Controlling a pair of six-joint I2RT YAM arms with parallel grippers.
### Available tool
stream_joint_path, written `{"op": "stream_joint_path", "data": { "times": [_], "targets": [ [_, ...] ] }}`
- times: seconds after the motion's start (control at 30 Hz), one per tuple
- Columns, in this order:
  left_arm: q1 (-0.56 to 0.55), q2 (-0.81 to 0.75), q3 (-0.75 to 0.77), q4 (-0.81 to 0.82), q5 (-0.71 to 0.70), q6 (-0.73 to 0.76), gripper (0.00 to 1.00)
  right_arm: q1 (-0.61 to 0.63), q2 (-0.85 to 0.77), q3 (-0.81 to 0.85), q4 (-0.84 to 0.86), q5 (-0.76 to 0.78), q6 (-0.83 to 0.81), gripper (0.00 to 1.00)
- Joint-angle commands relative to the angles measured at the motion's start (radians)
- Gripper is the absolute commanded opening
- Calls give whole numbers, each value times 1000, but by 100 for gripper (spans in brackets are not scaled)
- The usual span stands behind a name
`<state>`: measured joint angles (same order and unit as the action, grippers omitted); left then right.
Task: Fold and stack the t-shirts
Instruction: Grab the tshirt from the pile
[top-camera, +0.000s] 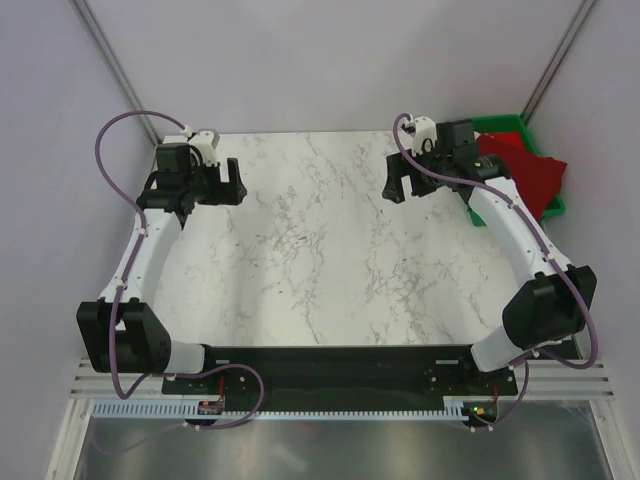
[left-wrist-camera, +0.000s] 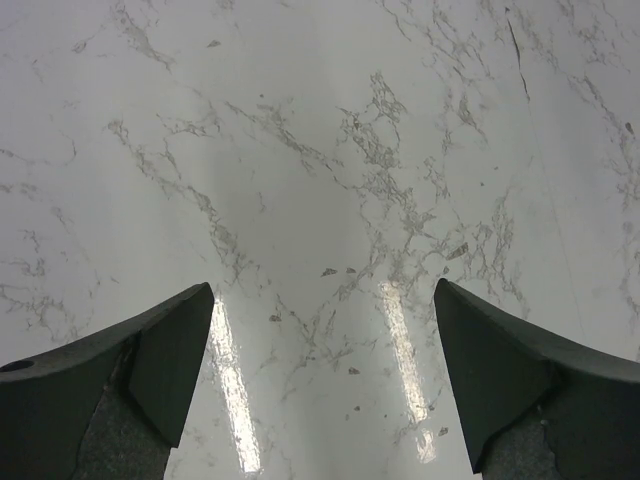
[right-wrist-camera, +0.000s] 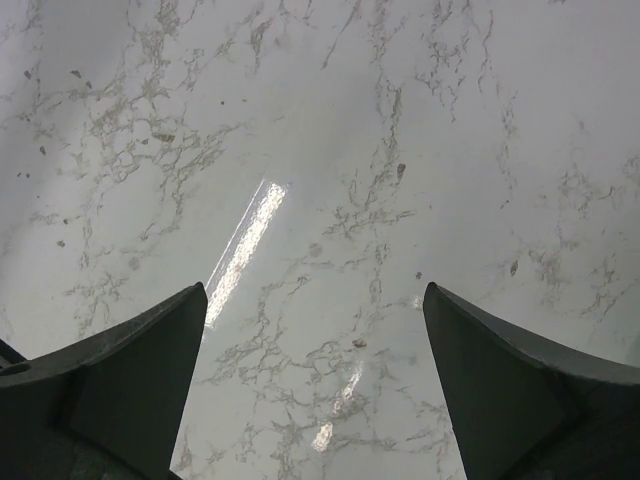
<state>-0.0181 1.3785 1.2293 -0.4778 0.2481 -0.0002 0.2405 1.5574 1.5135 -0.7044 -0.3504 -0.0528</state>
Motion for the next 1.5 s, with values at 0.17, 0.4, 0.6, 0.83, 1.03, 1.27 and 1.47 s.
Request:
{"op": "stream_joint_path", "data": {
  "times": [0.17,0.4,0.6,0.83,1.03,1.27,1.47],
  "targets": [
    [-2,7,44,7,51,-6,100,-6,69,183,11,103,-85,98],
    [-3,7,32,1,100,68,99,-73,174,330,13,287,-140,98],
    [-3,16,1,-12,105,78,100,-236,334,464,-110,342,-180,95],
    [-9,67,-28,-15,125,66,96,-300,452,458,-167,392,-243,88],
    [-9,96,-16,-15,125,65,96,-302,500,481,-158,410,-240,85],
    [-9,120,1,-15,132,49,96,-303,559,527,-150,444,-252,77],
    [-9,122,4,-15,125,48,96,-305,607,548,-129,470,-251,68]
  ]
}}
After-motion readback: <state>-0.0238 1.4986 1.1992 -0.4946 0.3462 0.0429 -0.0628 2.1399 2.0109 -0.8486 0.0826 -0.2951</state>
